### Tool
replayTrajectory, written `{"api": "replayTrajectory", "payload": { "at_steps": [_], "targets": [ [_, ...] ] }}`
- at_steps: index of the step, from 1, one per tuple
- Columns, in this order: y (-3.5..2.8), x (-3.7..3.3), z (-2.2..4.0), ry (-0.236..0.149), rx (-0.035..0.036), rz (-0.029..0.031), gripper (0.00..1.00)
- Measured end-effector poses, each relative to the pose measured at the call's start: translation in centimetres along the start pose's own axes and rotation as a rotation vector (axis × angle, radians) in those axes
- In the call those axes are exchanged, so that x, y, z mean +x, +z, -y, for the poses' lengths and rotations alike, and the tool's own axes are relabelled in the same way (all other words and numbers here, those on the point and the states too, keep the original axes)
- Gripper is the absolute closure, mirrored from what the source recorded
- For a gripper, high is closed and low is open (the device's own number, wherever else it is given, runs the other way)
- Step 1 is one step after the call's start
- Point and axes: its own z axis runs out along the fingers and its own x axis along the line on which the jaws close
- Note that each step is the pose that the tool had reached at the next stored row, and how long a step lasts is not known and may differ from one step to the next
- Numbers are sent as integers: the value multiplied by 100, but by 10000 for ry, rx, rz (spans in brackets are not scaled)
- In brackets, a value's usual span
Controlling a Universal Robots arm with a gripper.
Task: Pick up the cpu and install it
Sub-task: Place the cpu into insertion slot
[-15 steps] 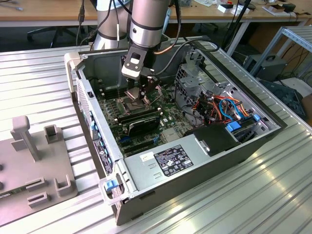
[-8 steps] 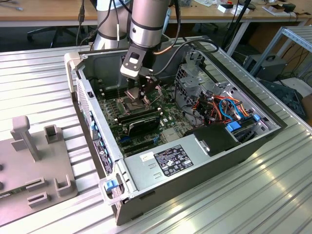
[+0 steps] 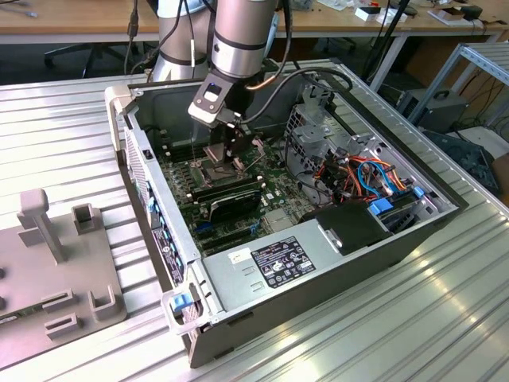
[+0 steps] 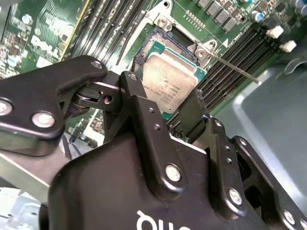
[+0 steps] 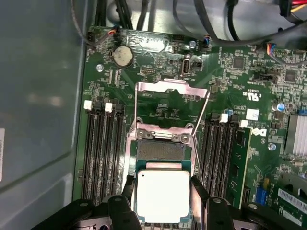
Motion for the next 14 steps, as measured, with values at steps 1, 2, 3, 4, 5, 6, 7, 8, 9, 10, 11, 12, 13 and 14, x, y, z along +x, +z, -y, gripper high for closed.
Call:
{"api": "replayTrajectory", "payload": {
  "at_steps": [1,2,3,4,5,6,7,8,9,10,11,12,13,14],
  "targets": [
    [3,0,0,74,0,-3,45],
    [7,1,-1,184,1,-5,45],
    [10,0,0,323,5,-4,45],
    [12,0,0,504,8,-5,45],
    [15,0,0,831,15,-6,45],
    [18,0,0,834,13,-8,45],
    [23,1,-1,835,11,-12,45],
    [30,1,-1,834,5,-11,45],
    [38,1,-1,834,-24,-8,45],
    [43,1,-1,833,-58,-5,45],
    [52,1,-1,826,-116,-3,45],
    [57,1,-1,816,-149,-1,45],
    [62,1,-1,800,-172,-2,45],
    [71,1,-2,778,-182,-1,45]
  ]
}}
